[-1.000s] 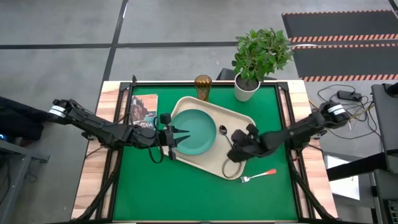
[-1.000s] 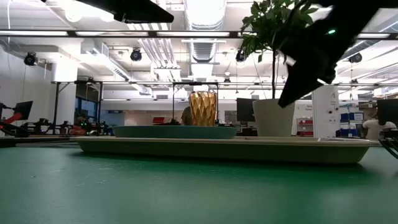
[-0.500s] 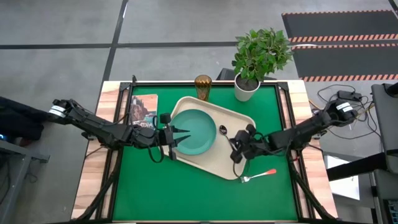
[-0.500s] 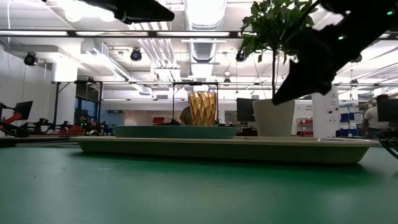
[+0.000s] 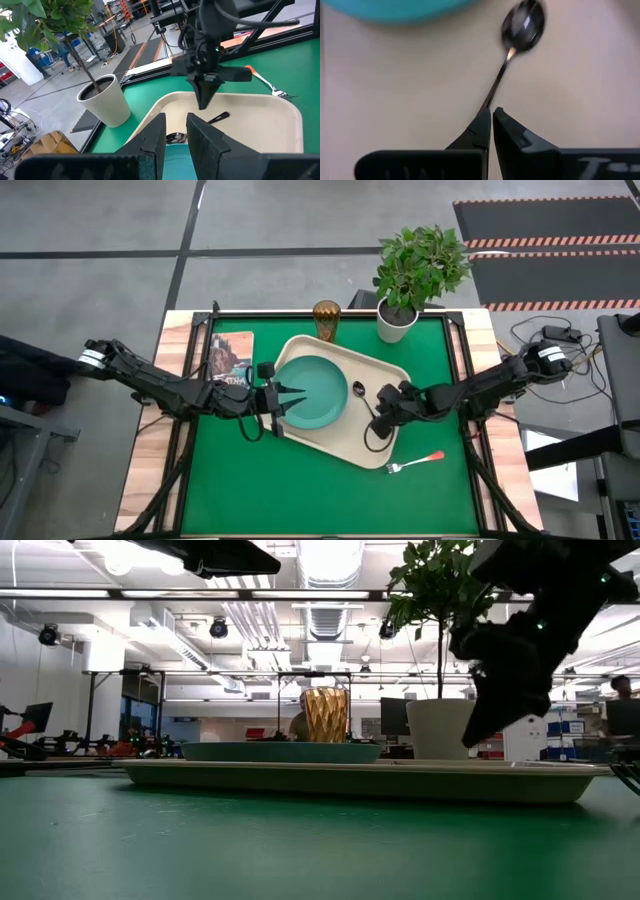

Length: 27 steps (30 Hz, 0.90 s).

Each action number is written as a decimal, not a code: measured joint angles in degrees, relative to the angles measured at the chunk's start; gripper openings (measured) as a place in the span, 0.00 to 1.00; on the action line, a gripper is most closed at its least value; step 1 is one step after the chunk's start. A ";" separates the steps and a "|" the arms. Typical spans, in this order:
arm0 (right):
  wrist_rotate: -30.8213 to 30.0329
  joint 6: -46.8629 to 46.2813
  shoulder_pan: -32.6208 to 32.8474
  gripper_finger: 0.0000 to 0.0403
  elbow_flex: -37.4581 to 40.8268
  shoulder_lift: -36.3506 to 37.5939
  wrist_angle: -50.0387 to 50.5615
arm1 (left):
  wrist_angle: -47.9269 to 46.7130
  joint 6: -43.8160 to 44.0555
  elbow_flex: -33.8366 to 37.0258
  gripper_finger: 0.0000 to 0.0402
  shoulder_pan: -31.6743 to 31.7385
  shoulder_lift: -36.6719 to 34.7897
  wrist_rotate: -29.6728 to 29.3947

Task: Pick and place plate/cup/fork/spoon on tray
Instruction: Put the black spoon on the right side of the green plate

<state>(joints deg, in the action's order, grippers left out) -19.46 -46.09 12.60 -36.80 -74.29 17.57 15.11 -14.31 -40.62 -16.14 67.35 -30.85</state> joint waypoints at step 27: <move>6.38 4.63 0.63 0.02 -13.70 -14.76 3.07 | -0.12 -0.10 0.00 0.15 0.00 0.00 0.00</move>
<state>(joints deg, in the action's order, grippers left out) -13.07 -41.45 13.23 -50.50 -89.04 20.64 15.00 -14.41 -40.62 -16.14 67.35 -30.85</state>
